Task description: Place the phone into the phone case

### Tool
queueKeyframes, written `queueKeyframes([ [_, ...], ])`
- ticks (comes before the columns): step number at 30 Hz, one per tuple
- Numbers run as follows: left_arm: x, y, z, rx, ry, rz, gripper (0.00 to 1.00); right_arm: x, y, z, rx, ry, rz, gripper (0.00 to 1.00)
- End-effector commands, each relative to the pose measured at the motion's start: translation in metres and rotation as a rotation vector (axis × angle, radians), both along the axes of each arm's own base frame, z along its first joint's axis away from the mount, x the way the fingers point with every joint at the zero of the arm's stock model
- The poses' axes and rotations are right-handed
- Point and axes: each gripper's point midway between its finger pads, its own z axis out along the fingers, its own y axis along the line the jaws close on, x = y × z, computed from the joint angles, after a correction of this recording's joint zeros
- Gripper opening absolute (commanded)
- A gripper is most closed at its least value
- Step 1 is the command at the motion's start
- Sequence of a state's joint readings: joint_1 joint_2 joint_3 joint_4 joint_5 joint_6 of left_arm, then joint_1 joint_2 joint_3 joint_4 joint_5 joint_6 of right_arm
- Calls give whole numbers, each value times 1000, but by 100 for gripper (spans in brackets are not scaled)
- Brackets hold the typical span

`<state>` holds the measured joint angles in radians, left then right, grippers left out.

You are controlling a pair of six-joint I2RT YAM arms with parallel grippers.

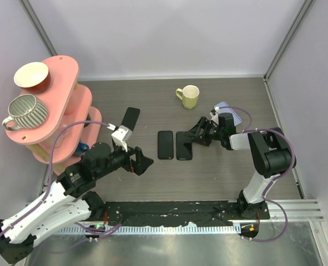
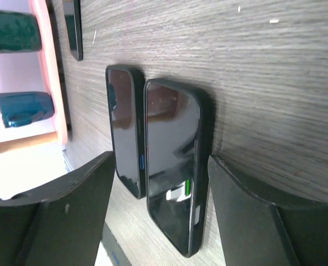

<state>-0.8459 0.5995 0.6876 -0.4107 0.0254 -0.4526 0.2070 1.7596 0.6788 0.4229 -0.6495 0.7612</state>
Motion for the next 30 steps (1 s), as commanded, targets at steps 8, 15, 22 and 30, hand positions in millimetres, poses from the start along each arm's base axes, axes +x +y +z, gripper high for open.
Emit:
queueKeyframes([
  [8,66,26,4,347,-40,274,98,21,-70,45,-398,-131,-206,76],
  [15,69,10,-1,364,-106,168,100,76,-170,58,-864,-172,-449,77],
  [22,53,9,0,272,-138,120,100,129,-206,55,-955,-132,-388,77],
  [30,49,11,2,241,-136,120,100,131,-187,5,-874,-70,-111,76],
])
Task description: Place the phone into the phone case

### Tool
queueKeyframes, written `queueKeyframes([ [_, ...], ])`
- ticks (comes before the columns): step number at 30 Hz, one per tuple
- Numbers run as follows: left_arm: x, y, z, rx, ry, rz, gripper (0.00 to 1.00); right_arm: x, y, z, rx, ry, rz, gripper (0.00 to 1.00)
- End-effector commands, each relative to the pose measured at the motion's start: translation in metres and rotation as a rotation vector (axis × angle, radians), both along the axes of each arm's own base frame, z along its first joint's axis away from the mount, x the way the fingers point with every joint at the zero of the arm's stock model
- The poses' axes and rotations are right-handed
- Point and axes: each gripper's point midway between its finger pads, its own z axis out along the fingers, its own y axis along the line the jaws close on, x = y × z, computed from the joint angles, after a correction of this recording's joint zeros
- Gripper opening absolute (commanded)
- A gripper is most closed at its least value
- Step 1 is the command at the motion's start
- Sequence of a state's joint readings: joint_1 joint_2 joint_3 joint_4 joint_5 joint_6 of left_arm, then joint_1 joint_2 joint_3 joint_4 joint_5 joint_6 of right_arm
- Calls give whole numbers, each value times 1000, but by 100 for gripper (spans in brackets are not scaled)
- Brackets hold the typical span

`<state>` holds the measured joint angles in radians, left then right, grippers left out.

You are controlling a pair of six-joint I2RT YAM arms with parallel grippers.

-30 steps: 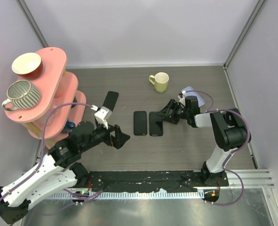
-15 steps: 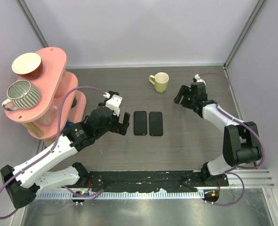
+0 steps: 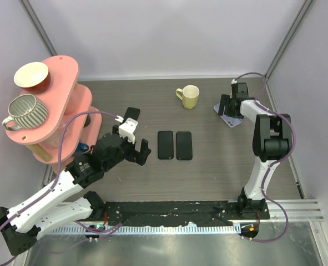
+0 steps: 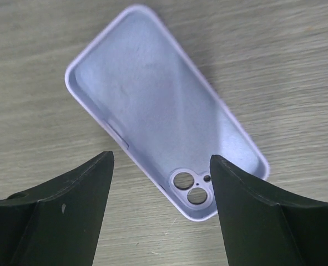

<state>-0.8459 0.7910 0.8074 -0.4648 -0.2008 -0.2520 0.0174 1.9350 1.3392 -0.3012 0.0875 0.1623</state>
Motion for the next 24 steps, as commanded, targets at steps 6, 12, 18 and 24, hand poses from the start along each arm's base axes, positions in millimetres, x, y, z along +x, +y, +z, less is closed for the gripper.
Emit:
queueKeyframes([
  [6,-1,-9,8,-38,-15,-38,100,-3,26,-20,82,94,201,72],
  [12,-3,-9,10,-47,-17,-41,100,-10,23,-22,77,108,160,46],
  [18,-4,-9,13,-56,-25,-50,100,-13,26,-9,113,68,130,43],
  [24,-7,-9,12,-54,-19,-60,100,-14,27,21,161,19,32,57],
])
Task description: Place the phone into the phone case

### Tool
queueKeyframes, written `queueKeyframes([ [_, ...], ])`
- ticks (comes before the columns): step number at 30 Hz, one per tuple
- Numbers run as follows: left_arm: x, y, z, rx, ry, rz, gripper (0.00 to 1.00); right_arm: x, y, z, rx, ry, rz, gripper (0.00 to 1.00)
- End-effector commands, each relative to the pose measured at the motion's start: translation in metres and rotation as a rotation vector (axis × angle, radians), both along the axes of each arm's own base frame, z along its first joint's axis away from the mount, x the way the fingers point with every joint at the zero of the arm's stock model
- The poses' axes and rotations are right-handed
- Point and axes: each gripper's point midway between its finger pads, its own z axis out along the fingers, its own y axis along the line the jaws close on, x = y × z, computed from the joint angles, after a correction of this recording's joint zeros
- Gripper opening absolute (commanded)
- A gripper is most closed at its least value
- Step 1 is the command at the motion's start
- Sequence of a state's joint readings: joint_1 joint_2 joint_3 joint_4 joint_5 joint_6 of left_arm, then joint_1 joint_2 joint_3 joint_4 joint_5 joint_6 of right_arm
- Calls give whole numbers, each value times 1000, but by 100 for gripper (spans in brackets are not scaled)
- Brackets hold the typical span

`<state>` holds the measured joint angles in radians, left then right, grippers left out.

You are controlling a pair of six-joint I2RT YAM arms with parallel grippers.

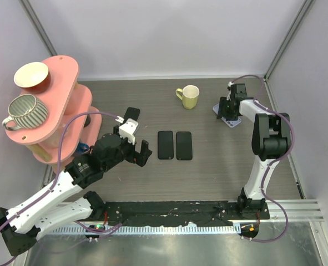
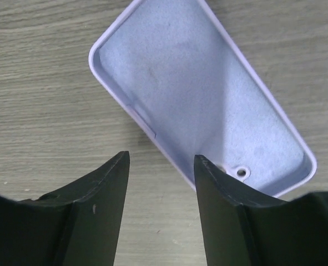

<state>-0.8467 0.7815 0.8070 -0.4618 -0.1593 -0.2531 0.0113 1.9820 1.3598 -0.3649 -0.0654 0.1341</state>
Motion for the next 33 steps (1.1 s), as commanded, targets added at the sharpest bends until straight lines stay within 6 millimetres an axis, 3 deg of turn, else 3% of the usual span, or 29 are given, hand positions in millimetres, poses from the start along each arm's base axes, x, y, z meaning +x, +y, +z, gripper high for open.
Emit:
queueKeyframes([
  [1,-2,-4,10,-37,-27,-23,100,-1,7,50,103,-80,-148,59],
  [2,-2,-4,11,-40,-29,-26,100,0,5,66,124,-115,-205,60],
  [3,-3,-5,11,-42,-27,-28,100,0,-8,70,96,-129,-323,60],
  [6,-3,-5,12,-46,-27,-32,100,-13,-23,77,134,-114,-603,59],
  [14,-4,-3,13,-43,-32,-26,100,-54,-65,67,86,-117,-1122,59],
  [15,-4,-3,13,-44,-34,-26,100,-57,-78,68,75,-120,-1173,58],
  [27,-5,0,16,-53,-55,-16,100,-50,-86,26,42,-13,-1204,55],
  [33,-6,-2,14,-44,-44,-26,100,-33,-84,17,57,-12,-1165,54],
])
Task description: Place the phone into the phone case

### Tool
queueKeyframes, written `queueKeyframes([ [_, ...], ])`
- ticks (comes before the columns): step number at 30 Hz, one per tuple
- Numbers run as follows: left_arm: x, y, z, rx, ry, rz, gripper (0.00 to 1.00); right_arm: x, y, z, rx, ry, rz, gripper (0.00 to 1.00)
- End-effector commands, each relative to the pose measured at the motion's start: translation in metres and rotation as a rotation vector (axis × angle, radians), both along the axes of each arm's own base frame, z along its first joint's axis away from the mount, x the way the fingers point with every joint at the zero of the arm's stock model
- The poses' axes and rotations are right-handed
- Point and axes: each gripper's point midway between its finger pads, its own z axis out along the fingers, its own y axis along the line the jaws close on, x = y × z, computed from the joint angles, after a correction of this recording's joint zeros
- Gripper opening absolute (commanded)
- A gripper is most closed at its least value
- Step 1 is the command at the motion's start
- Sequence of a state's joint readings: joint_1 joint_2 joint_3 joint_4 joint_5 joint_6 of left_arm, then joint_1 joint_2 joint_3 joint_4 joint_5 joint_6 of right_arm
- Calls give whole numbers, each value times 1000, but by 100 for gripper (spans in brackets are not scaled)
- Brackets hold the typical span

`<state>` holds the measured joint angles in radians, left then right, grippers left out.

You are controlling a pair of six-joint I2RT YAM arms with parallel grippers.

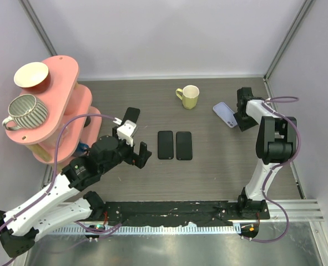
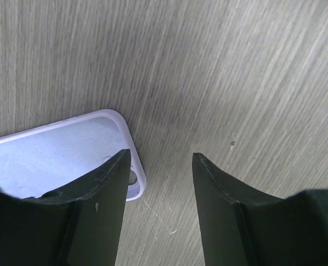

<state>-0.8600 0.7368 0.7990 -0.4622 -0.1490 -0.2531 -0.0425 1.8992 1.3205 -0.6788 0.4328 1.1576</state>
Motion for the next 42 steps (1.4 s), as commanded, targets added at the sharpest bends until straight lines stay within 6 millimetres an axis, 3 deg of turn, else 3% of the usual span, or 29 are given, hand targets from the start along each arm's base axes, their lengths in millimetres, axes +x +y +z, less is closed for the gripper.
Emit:
queueKeyframes([
  [1,1,-3,7,-15,-27,-4,100,27,-3,9,-5,-61,7,54],
  [9,1,-2,6,-10,-29,-6,100,23,-1,-12,0,-7,20,48],
  [11,1,-2,6,-9,-30,-9,100,24,-3,-12,-2,-3,35,38],
  [14,3,-1,6,-1,-36,1,100,29,-9,-4,-50,4,105,2],
  [19,2,-1,6,4,-35,-5,100,38,-19,15,-155,51,339,1],
  [21,3,1,8,-3,-44,4,100,41,-14,22,-156,44,443,1],
  [23,5,4,14,-21,-62,28,100,30,-8,18,-154,76,577,1],
  [25,7,11,20,-40,-90,64,100,31,12,32,-111,-18,692,1],
  [26,8,14,25,-51,-108,80,100,13,20,19,-93,5,777,1],
  [27,9,18,26,-51,-122,94,100,20,26,42,-124,-98,817,1],
  [28,11,24,29,-55,-141,123,100,16,39,46,-99,-149,883,1],
  [29,10,29,37,-80,-169,138,100,1,46,36,-88,-145,946,1],
  [31,12,38,41,-91,-198,180,100,2,68,60,-88,-277,1050,1],
  [32,11,43,51,-126,-228,194,100,-4,74,59,-98,-278,1095,1],
  [34,10,46,52,-137,-249,198,100,-4,85,79,-147,-353,1153,1],
  [35,10,47,55,-151,-260,200,100,-10,106,77,-170,-355,1230,1],
  [37,7,50,58,-165,-275,201,100,-16,127,94,-297,-381,1382,1],
  [39,9,56,59,-164,-282,228,100,-33,166,96,-382,-385,1614,1],
  [41,10,63,61,-161,-290,258,100,-54,206,104,-379,-453,1802,1],
  [42,9,65,64,-166,-297,268,100,-62,216,107,-369,-477,1869,1],
])
